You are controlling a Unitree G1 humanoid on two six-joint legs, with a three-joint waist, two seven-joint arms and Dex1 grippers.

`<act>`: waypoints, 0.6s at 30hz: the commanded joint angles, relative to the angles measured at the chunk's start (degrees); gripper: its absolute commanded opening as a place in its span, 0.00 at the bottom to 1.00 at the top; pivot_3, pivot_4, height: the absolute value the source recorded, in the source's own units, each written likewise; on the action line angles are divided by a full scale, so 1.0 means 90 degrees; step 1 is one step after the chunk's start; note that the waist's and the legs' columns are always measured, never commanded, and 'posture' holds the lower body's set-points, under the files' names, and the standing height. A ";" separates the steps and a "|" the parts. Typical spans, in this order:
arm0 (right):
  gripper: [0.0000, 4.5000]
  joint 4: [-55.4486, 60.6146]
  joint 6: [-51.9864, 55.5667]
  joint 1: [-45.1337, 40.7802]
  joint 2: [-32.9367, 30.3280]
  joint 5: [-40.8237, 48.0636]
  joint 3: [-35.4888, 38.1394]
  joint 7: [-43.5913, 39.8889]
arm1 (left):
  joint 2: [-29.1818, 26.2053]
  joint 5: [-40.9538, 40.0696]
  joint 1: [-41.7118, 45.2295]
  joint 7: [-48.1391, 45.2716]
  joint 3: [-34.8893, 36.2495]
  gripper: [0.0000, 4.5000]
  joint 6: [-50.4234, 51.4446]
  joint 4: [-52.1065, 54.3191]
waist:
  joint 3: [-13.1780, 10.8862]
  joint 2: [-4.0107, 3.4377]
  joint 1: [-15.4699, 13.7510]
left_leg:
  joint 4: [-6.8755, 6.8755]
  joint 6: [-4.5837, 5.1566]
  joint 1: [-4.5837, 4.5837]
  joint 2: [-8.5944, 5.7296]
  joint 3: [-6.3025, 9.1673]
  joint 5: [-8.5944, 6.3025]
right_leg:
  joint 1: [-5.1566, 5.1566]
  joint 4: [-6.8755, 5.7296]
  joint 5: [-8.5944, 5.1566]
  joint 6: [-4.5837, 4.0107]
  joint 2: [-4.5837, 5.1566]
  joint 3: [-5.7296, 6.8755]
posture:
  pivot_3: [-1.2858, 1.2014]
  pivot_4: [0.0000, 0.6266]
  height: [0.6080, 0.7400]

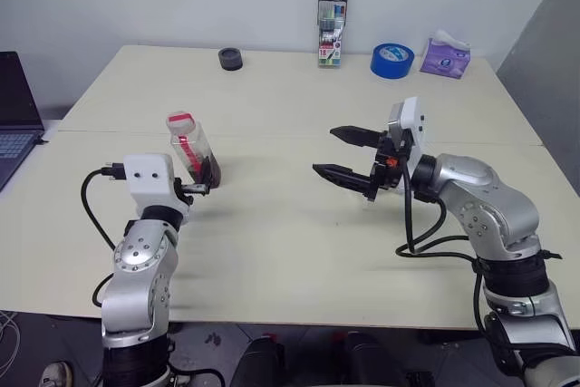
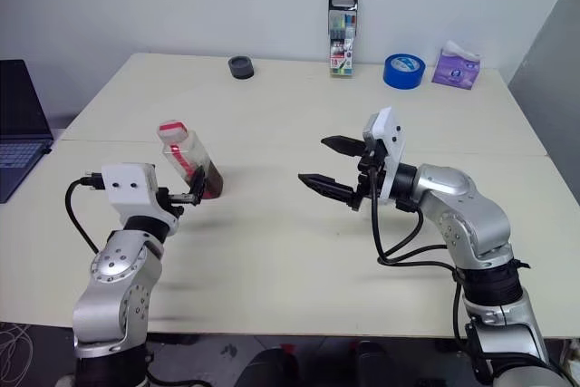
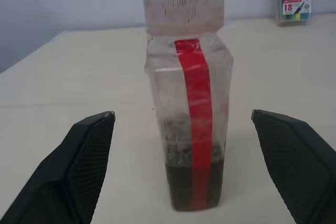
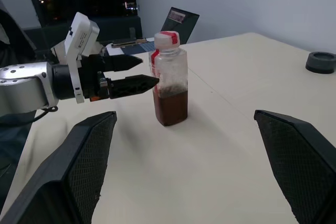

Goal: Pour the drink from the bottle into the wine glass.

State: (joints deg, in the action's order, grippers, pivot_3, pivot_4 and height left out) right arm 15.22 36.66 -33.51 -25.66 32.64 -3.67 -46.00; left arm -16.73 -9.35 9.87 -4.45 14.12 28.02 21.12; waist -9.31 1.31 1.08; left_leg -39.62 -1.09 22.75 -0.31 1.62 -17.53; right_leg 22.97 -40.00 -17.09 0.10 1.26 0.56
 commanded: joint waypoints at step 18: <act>1.00 0.0215 -0.0320 0.0055 0.0015 -0.0155 0.0090 0.0208 | -0.0184 0.0138 0.1521 -0.0331 -0.0126 0.99 -0.1397 -0.2316 | 0.0000 0.0000 -0.0017 | -0.0002 -0.0003 0.0011 0.0000 -0.0002 0.0002 | 0.0013 0.0000 0.0001 0.0001 0.0001 0.0001 | 0.52 0.24 1.00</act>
State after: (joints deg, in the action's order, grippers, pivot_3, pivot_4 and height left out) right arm 15.40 35.17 -32.71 -25.45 31.30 -3.63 -44.39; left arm -17.83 -8.60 22.39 -6.96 13.31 17.39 0.36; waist -9.31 1.31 0.93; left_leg -39.63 -1.11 22.86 -0.32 1.60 -17.52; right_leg 23.10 -40.00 -17.08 0.10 1.27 0.57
